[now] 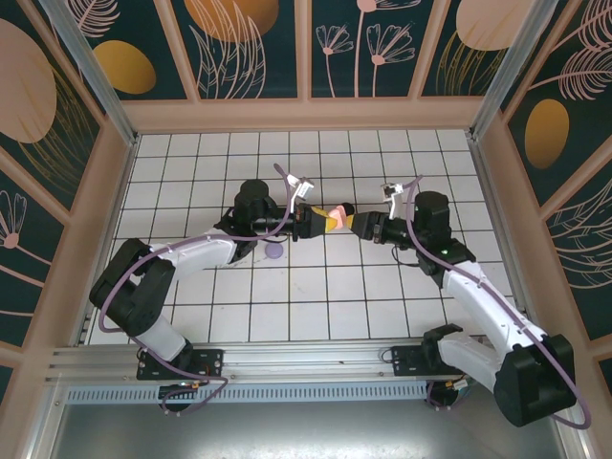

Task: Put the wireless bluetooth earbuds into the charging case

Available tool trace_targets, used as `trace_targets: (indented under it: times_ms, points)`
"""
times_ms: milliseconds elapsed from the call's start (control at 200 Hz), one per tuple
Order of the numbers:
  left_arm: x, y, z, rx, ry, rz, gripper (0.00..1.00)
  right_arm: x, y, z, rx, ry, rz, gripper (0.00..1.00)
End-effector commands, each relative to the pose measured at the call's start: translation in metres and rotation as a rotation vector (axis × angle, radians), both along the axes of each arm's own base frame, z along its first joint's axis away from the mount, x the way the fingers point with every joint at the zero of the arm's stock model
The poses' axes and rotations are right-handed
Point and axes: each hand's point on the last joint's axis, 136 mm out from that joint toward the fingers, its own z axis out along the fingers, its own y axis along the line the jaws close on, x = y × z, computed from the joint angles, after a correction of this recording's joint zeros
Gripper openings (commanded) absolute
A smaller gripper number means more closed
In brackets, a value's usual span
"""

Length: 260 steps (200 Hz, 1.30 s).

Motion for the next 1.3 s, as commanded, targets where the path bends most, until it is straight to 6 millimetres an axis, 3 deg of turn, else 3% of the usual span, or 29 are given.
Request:
trace_targets:
  times_ms: [0,611,1081,1191,1296]
  points:
    - [-0.006,-0.001,0.018,-0.044,-0.057,-0.027,0.00,0.005,0.007,0.017,0.021,-0.055,0.014,0.48]
    - [-0.007,0.000,0.022,-0.054,-0.061,-0.032,0.00,0.013,0.017,0.011,0.012,-0.033,0.028,0.38]
    - [-0.009,-0.001,0.020,-0.057,-0.050,-0.038,0.00,0.016,0.022,0.017,0.019,-0.048,0.034,0.01]
    - [-0.006,-0.001,0.016,-0.047,-0.039,-0.022,0.00,0.018,0.021,0.022,0.021,-0.059,0.022,0.00]
    - [0.003,-0.001,0.007,-0.021,-0.021,0.035,0.19,0.019,0.018,0.025,0.014,-0.067,0.003,0.00]
